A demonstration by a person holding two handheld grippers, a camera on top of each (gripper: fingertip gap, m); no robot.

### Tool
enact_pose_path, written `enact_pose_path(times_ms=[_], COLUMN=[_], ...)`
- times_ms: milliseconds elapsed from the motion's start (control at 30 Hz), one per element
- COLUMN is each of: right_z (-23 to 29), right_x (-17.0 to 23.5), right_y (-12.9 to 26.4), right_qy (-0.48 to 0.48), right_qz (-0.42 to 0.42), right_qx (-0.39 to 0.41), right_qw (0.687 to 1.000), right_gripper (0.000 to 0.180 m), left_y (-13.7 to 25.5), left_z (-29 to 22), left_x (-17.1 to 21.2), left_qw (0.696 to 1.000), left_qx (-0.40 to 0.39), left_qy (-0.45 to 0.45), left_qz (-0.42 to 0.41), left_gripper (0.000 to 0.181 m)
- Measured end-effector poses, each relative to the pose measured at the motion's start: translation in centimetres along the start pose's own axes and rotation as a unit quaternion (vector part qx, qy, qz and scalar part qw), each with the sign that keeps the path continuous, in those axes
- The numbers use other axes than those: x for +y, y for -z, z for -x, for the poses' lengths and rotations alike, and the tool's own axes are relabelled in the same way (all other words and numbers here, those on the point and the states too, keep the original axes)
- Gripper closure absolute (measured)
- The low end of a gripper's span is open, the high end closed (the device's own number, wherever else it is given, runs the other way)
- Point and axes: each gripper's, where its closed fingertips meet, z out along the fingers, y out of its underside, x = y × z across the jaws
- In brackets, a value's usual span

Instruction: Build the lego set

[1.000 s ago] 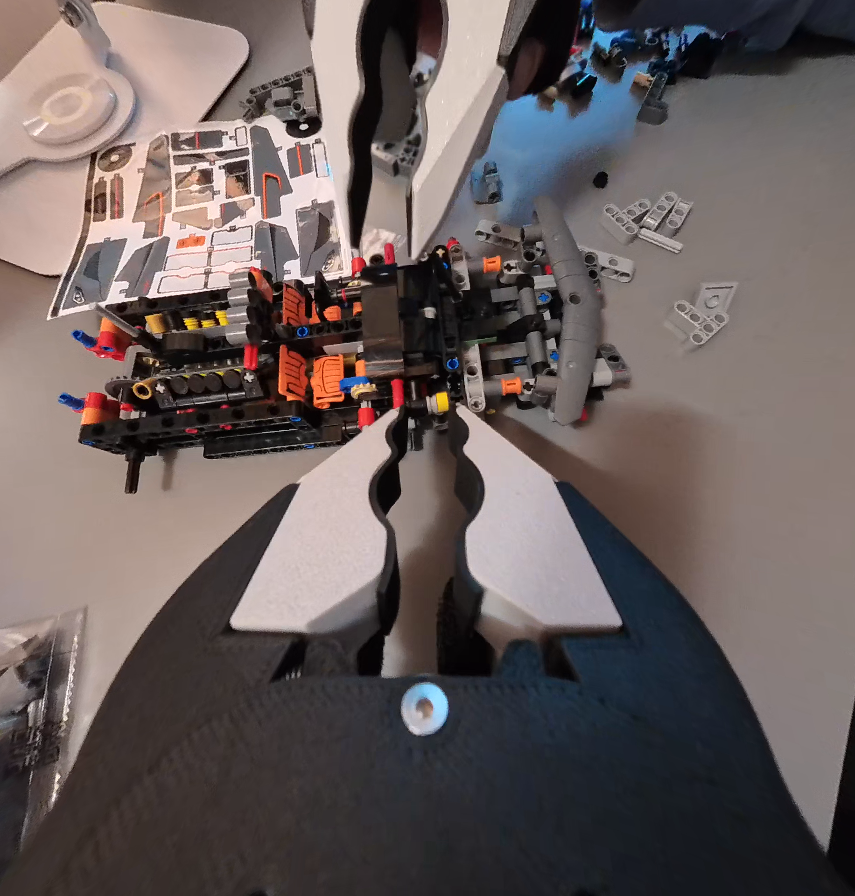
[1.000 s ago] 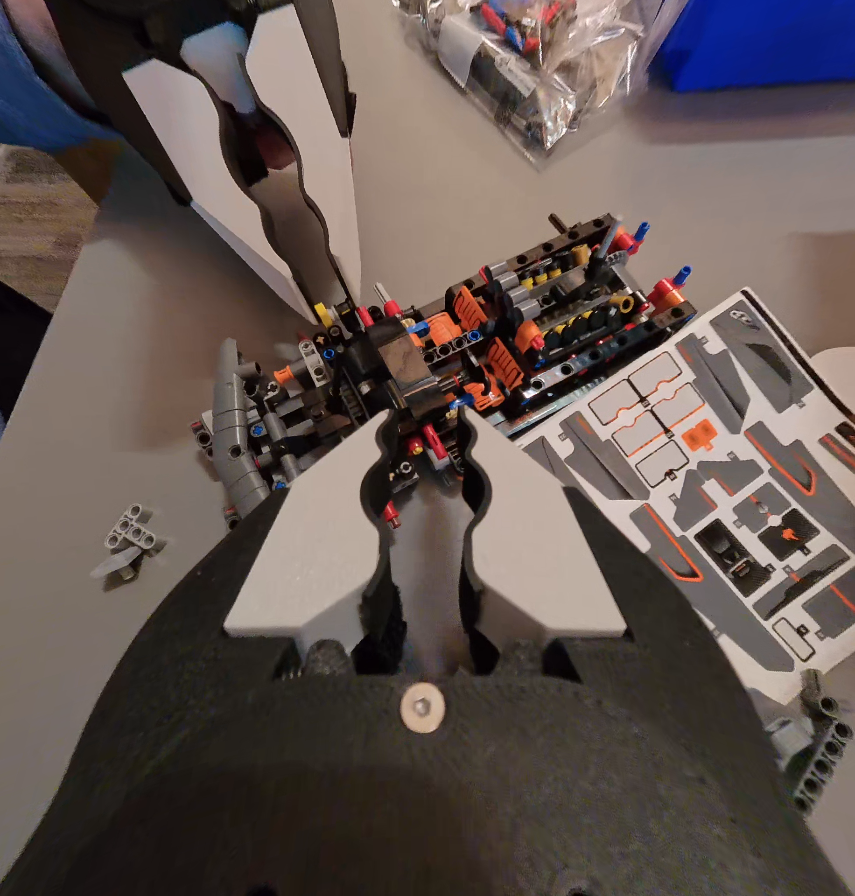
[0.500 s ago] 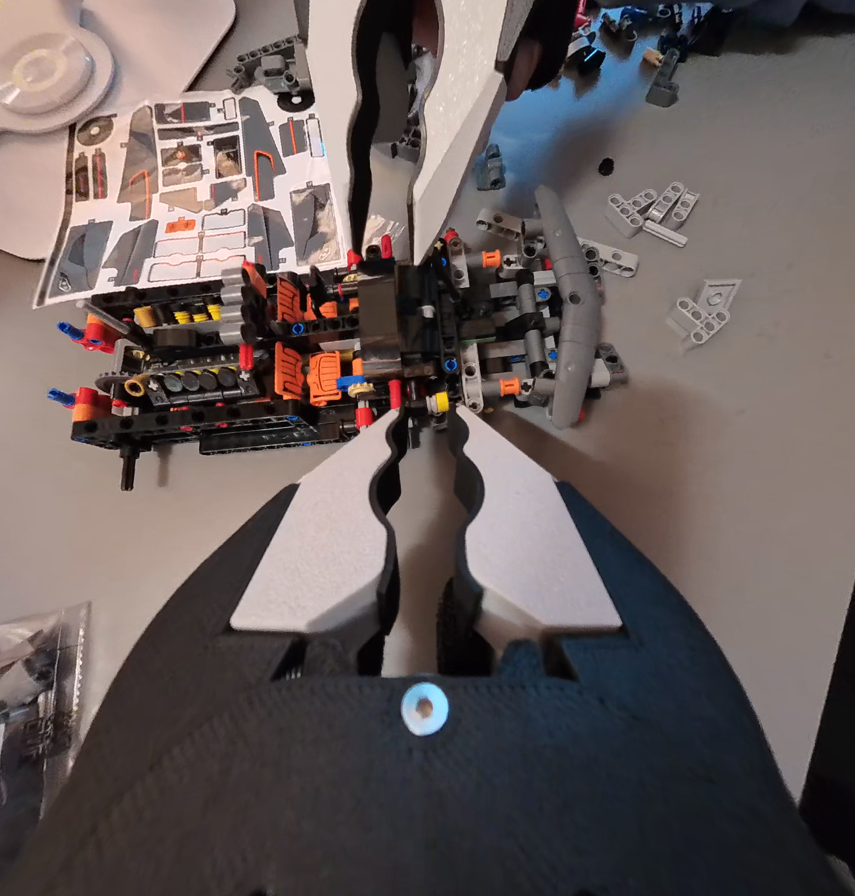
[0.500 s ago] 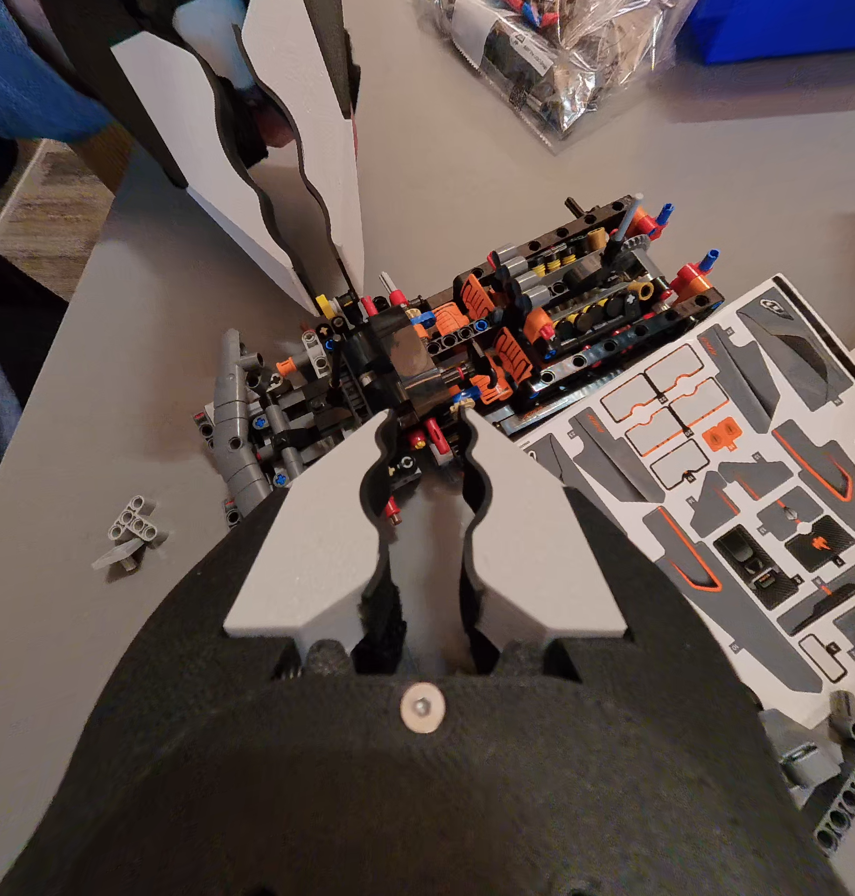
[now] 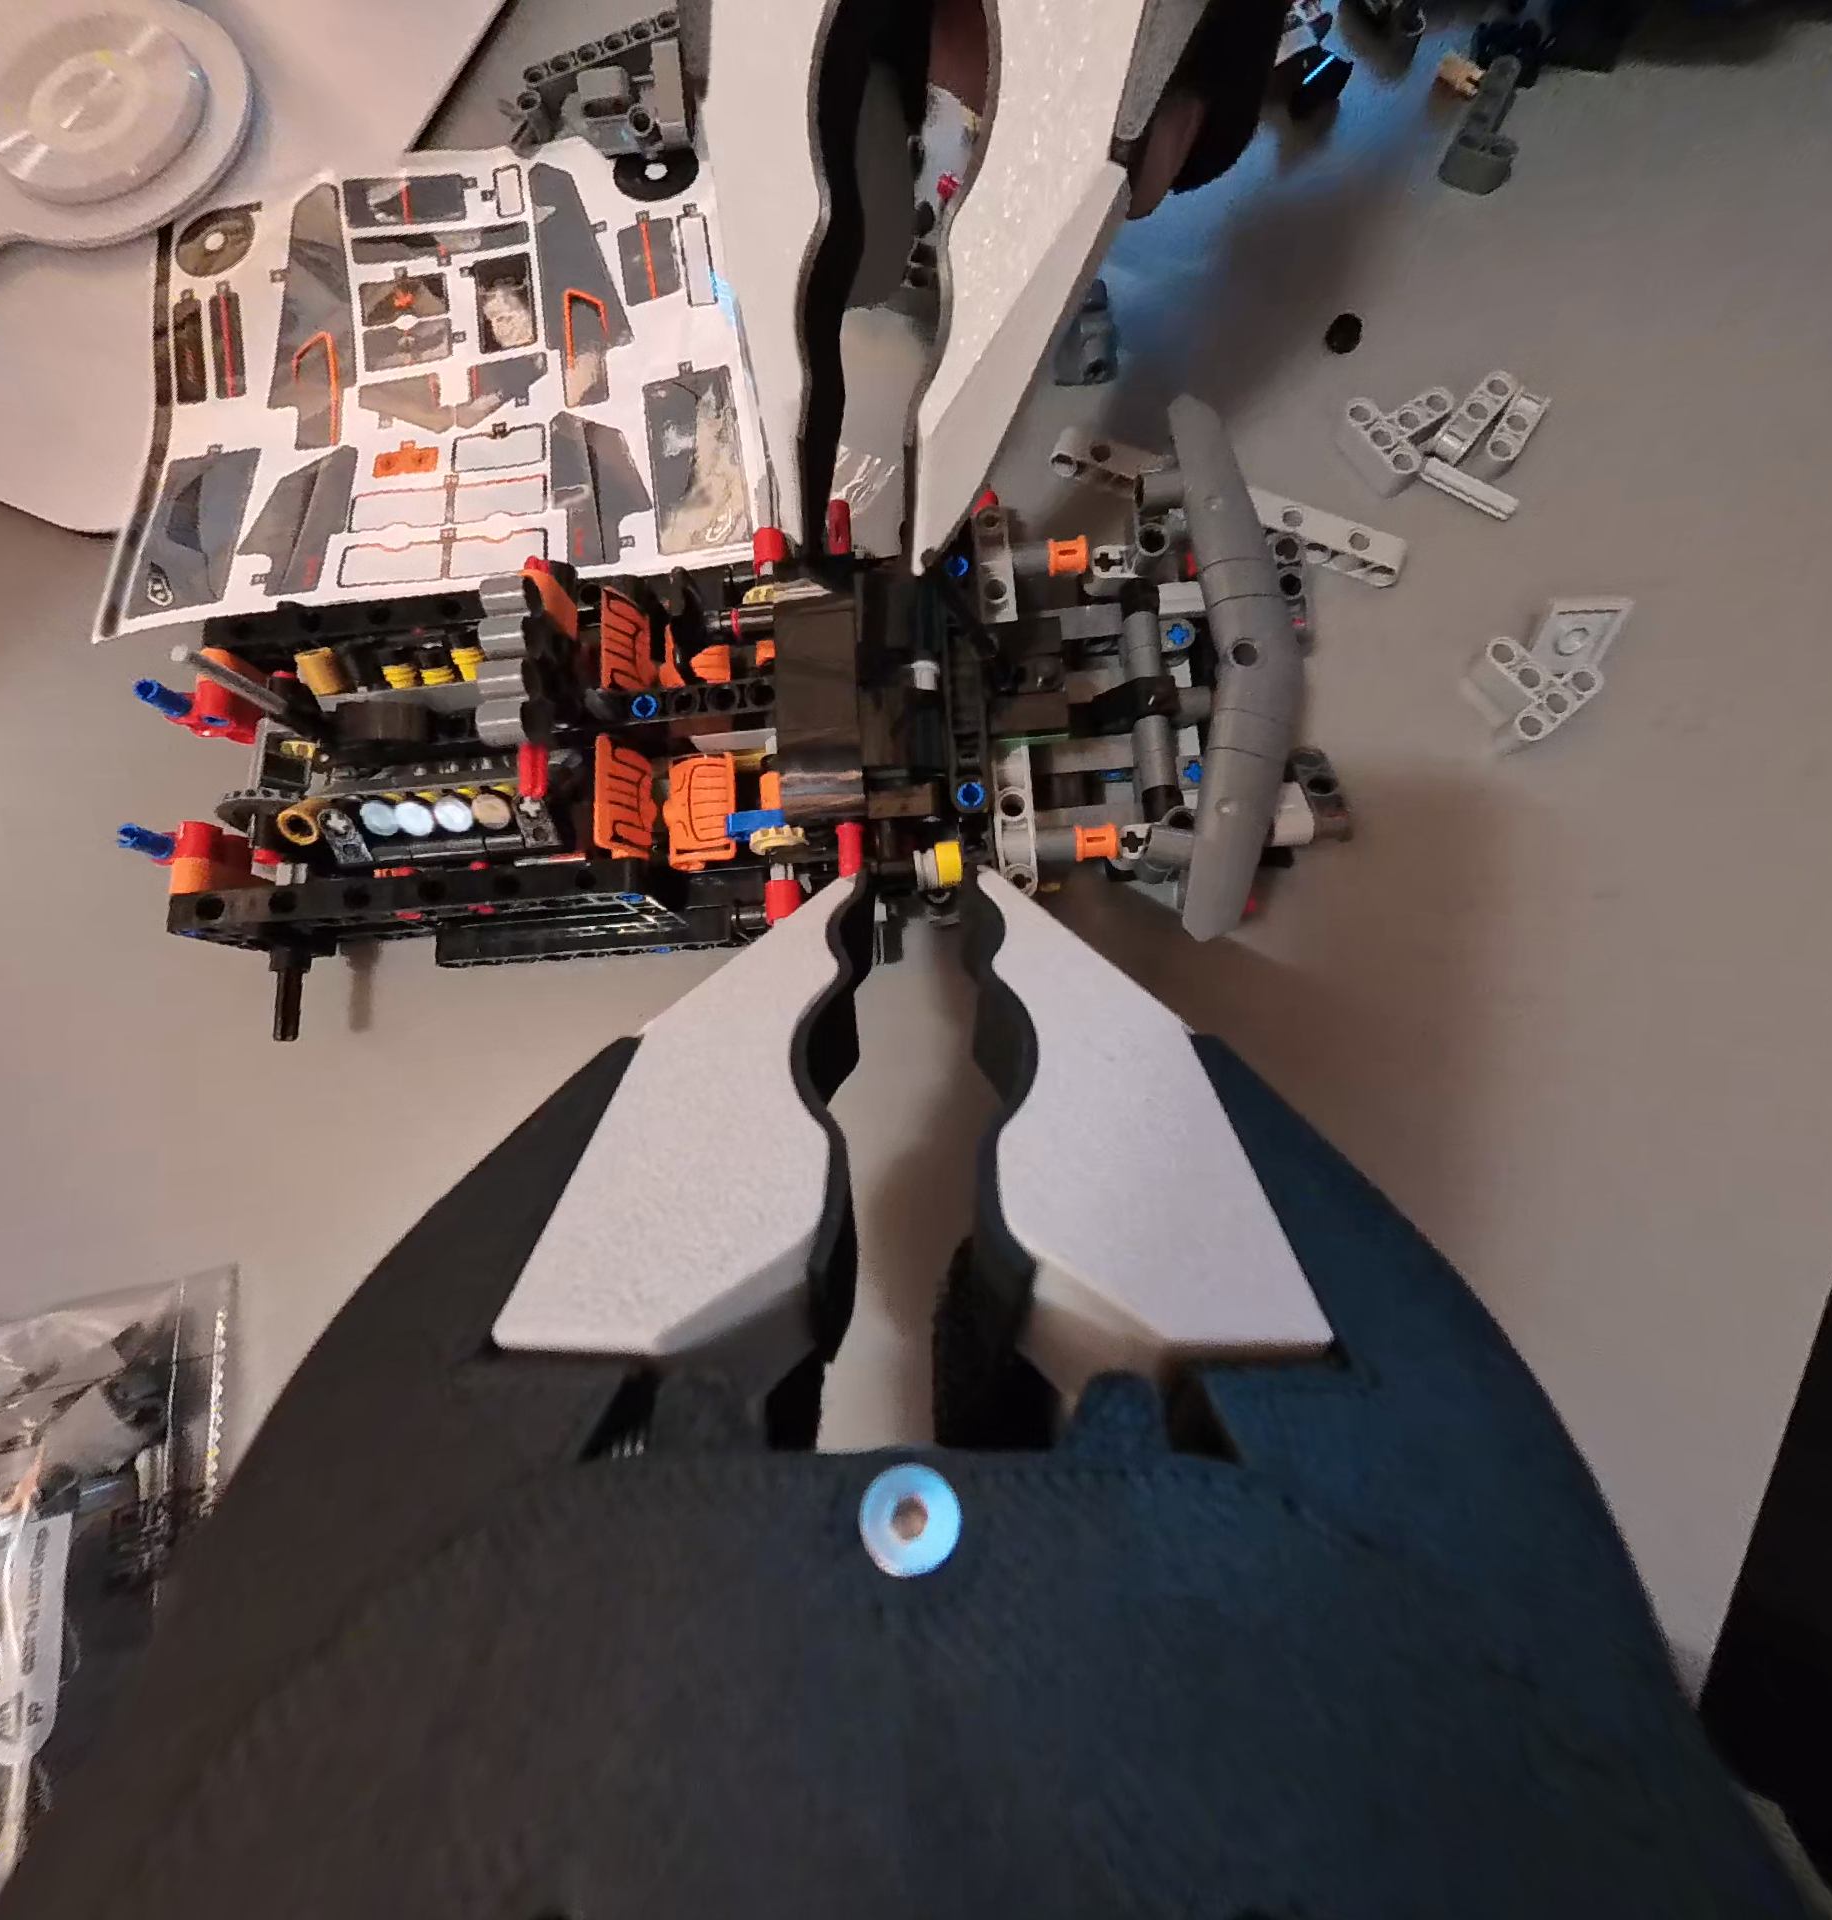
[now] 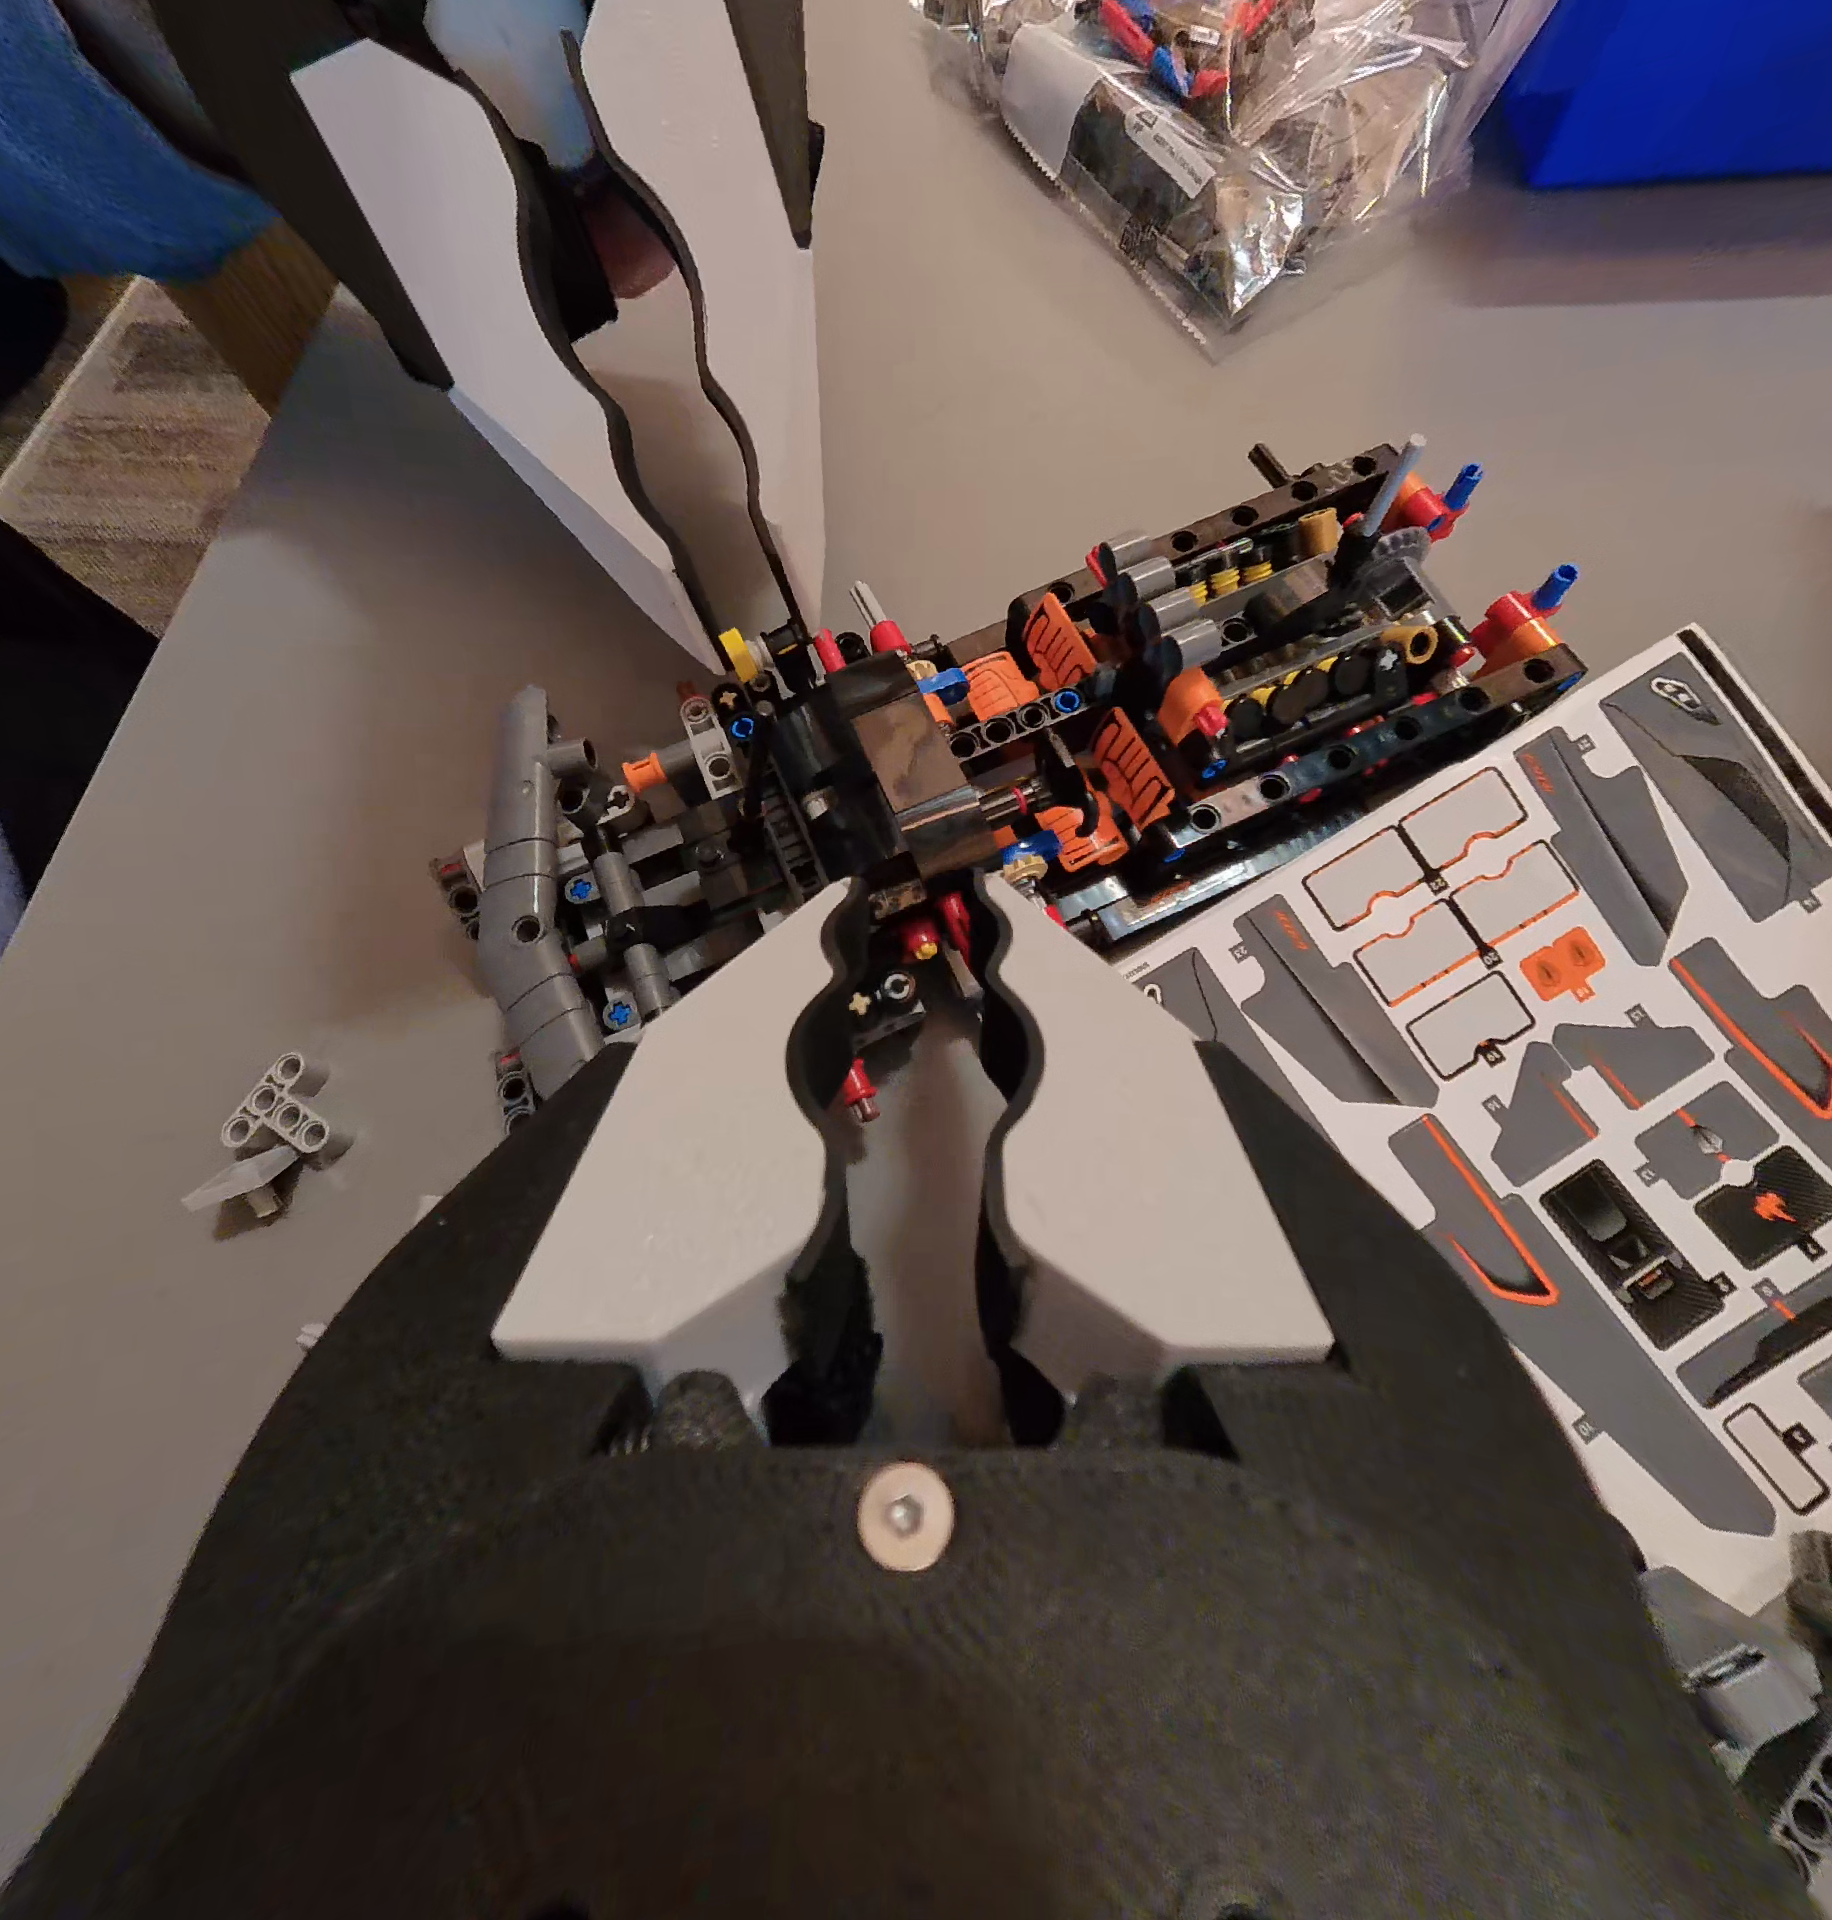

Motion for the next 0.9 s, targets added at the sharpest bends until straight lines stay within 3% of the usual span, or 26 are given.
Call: enact_pose_path(times_ms=[900], right_z=[-0.08], right_x=[-0.14], right_y=[-0.18], right_qy=[0.013], right_qz=[-0.016], right_qx=[-0.007], right_qw=[1.000], right_gripper=[0.166], left_y=[-0.52], left_z=[0.00], left_x=[-0.63], left_qw=[0.998], left_qx=[0.019], left_qy=[0.022], left_qz=[-0.059], left_gripper=[0.165])
